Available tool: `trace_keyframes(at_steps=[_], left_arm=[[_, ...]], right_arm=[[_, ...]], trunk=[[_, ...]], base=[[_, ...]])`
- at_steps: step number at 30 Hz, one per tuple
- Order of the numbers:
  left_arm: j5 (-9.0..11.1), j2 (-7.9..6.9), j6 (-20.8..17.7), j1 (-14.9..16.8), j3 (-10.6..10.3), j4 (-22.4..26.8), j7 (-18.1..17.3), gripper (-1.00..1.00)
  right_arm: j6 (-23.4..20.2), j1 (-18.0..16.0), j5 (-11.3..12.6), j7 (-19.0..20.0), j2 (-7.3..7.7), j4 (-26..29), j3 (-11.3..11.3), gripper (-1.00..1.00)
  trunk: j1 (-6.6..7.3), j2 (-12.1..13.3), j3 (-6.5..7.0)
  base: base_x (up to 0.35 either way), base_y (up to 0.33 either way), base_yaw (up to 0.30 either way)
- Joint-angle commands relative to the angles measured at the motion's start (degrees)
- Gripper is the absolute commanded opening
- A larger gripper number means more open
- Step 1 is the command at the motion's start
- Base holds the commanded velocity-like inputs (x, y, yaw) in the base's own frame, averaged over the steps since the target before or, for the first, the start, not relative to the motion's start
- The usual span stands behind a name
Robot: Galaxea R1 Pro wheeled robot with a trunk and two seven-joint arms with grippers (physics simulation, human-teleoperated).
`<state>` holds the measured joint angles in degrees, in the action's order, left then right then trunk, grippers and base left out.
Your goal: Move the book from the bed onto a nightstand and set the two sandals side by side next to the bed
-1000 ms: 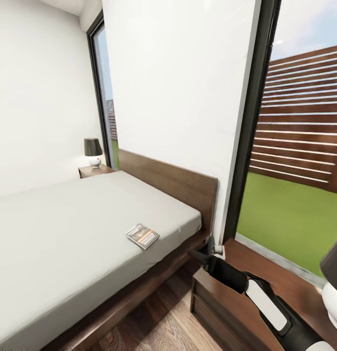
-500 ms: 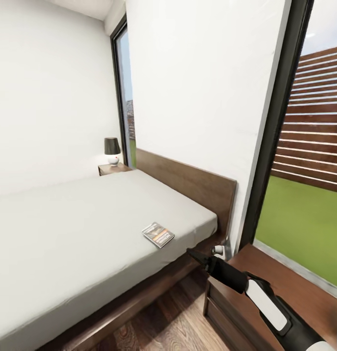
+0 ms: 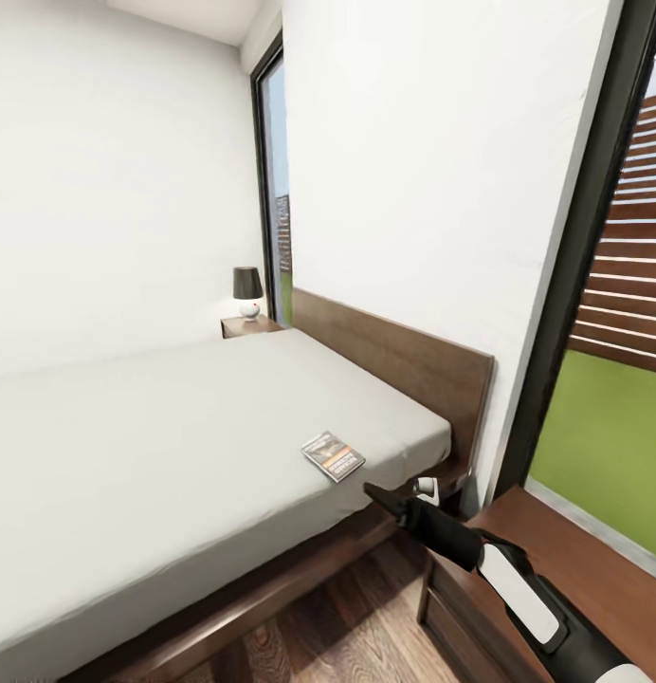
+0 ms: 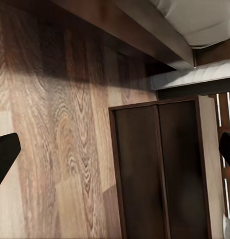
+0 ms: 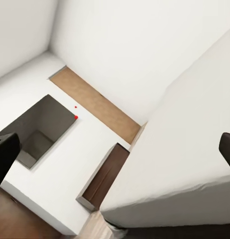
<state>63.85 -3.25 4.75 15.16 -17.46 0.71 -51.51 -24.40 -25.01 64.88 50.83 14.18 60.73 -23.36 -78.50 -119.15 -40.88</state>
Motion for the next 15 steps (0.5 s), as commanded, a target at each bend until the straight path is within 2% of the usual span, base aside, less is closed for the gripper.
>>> trace_keyframes(at_steps=[1, 15], left_arm=[[0.23, 0.0, 0.48, 0.04, -0.48, -0.04, -0.07, 1.0], [0.23, -0.08, 0.44, 0.04, -0.47, -0.03, -0.31, 1.0]], right_arm=[[-0.45, -0.04, 0.6, -0.03, 0.06, 0.01, -0.12, 1.0], [-0.42, -0.04, 0.63, -0.03, 0.06, 0.01, 0.72, 1.0]], trunk=[[0.01, -0.03, -0.06], [0.01, -0.03, -0.06]], base=[[0.0, 0.0, 0.098], [0.0, 0.0, 0.022]])
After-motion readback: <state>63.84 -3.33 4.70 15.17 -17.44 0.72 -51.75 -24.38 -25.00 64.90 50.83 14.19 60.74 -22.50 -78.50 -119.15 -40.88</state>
